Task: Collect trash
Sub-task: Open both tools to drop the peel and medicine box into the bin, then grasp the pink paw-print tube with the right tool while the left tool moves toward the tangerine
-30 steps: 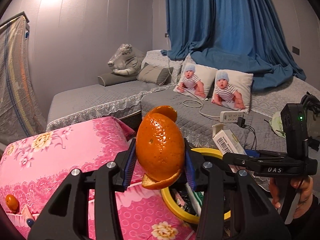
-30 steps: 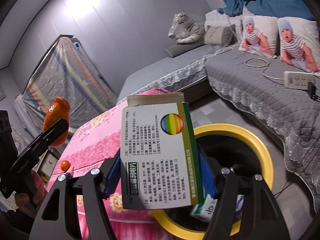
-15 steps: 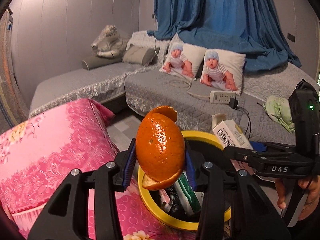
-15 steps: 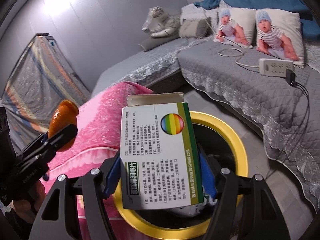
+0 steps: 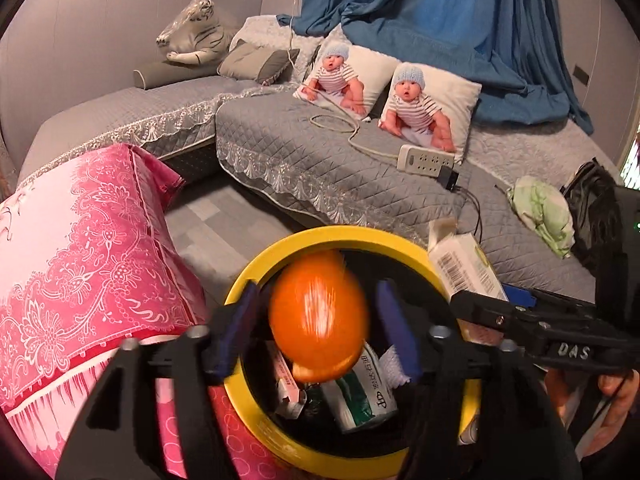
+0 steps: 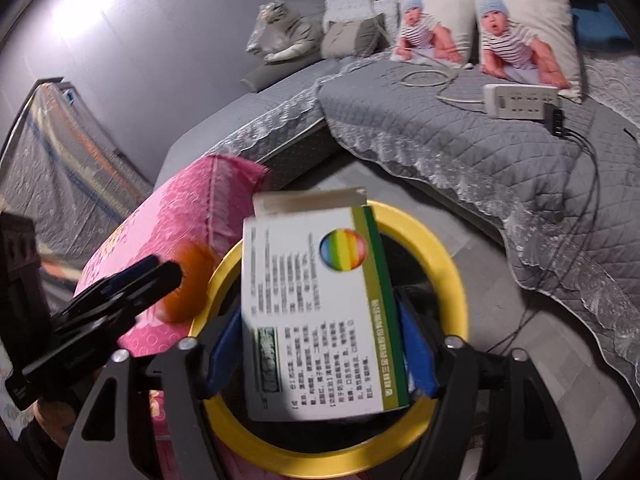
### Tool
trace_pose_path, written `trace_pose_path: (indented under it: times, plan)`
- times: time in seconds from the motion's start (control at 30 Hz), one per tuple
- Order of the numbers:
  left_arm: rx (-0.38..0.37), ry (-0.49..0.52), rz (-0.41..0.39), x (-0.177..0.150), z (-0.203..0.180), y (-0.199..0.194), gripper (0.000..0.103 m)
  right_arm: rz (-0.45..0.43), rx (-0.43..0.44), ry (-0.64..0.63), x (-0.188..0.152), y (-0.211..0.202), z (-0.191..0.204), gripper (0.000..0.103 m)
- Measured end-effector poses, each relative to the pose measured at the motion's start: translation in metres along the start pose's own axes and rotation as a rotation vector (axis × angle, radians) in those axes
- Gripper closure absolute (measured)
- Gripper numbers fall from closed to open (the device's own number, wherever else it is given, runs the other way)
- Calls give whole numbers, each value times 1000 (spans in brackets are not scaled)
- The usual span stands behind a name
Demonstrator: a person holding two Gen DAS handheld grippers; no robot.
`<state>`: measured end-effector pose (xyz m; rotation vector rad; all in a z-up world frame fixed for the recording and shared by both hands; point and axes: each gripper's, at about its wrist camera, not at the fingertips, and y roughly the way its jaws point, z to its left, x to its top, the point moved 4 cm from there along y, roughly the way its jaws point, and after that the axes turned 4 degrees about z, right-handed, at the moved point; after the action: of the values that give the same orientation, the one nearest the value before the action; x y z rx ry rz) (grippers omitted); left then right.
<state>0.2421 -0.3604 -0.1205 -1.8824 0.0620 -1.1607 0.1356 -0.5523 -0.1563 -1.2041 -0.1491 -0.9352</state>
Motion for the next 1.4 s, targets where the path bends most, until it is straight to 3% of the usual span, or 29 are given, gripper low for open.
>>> trace_pose_path:
  times: [0.07, 0.2, 0.37, 0.57, 0.73, 0.8, 0.87, 0.97, 1.17, 1.4]
  plan:
    - [9, -9, -14, 1, 3, -6, 31, -23, -8, 27, 2, -7, -7, 26]
    - [22, -75, -44, 1, 25, -27, 27, -78, -24, 33, 6, -26, -12, 26]
    - [93, -130, -136, -2, 66, -81, 22, -105, 44, -75, 5, -39, 23, 26]
    - [300, -208, -233, -39, 143, -172, 20, -51, 244, -384, -13, -33, 141, 26]
    - [542, -332, -272, -102, 219, -260, 14, 127, 451, -646, -56, -12, 267, 27]
    - [604, -388, -278, -122, 245, -287, 13, 193, 503, -772, -81, -3, 321, 27]
    - [722, -462, -279, -152, 277, -321, 12, 253, 544, -867, -104, 6, 363, 27]
    - [842, -558, -269, -188, 311, -358, 12, 336, 552, -987, -138, 29, 421, 27]
    - [859, -700, -288, -245, 341, -393, 12, 402, 488, -1111, -183, 80, 485, 40]
    - [830, -757, -293, -278, 356, -401, 12, 465, 389, -1130, -196, 141, 514, 45]
